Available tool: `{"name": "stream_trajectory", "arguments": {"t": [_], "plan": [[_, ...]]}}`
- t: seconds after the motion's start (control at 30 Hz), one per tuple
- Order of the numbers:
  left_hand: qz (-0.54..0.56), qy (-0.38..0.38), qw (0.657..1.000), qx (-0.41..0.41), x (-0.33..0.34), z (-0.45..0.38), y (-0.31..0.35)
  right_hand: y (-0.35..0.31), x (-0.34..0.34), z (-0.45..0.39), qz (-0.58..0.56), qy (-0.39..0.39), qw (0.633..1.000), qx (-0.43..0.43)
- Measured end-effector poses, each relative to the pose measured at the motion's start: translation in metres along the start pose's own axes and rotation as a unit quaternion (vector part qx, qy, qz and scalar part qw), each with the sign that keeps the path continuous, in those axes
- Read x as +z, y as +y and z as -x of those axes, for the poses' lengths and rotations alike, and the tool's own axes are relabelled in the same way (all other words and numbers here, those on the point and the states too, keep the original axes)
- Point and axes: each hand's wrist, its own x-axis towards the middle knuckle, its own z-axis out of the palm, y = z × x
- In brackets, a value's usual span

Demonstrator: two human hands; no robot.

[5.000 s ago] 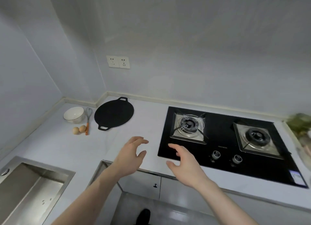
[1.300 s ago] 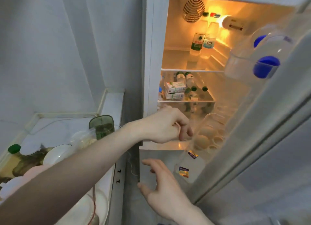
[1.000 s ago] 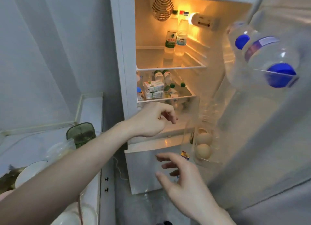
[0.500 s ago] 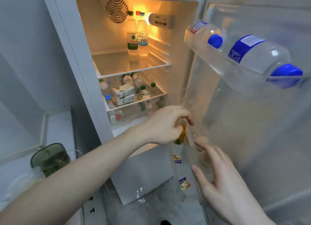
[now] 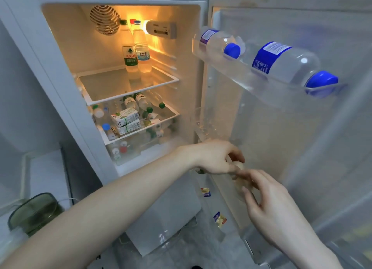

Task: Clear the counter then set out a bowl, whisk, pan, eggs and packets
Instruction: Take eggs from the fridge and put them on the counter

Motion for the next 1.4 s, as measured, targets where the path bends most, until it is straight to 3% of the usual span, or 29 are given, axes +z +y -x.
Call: {"name": "stream_trajectory", "arguments": {"t": [0.2, 0.4, 0.5, 0.63, 0.73, 0.87, 0.97, 1.13, 1.4], "plan": [[0.068, -0.079, 0.994, -0.009, -0.007, -0.006, 0.003, 0.000, -0.008, -0.006, 0.037, -0.040, 0.998, -0.009], [0.065, -0.065, 0.996, -0.021, -0.006, -0.004, -0.005, -0.004, -0.010, -0.011, 0.041, -0.057, 0.997, -0.023], [0.088, -0.027, 0.995, -0.030, -0.006, 0.000, -0.012, -0.005, -0.010, -0.012, 0.045, -0.064, 0.997, -0.026], [0.156, 0.097, 0.982, -0.037, -0.013, 0.017, -0.025, -0.007, -0.010, -0.016, 0.066, -0.090, 0.993, -0.027], [0.294, 0.161, 0.940, -0.056, -0.011, 0.032, -0.038, -0.009, -0.008, -0.023, 0.099, -0.134, 0.986, -0.019], [0.554, 0.183, 0.809, -0.068, -0.010, 0.054, -0.043, -0.014, -0.004, -0.035, 0.119, -0.192, 0.974, -0.011], [0.628, 0.188, 0.752, -0.072, -0.008, 0.070, -0.046, -0.017, 0.000, -0.042, 0.120, -0.207, 0.971, -0.006], [0.648, 0.210, 0.728, -0.079, -0.006, 0.088, -0.051, -0.023, 0.009, -0.043, 0.117, -0.208, 0.971, -0.002], [0.649, 0.234, 0.717, -0.097, -0.002, 0.111, -0.056, -0.029, 0.014, -0.037, 0.087, -0.187, 0.979, 0.005]]}}
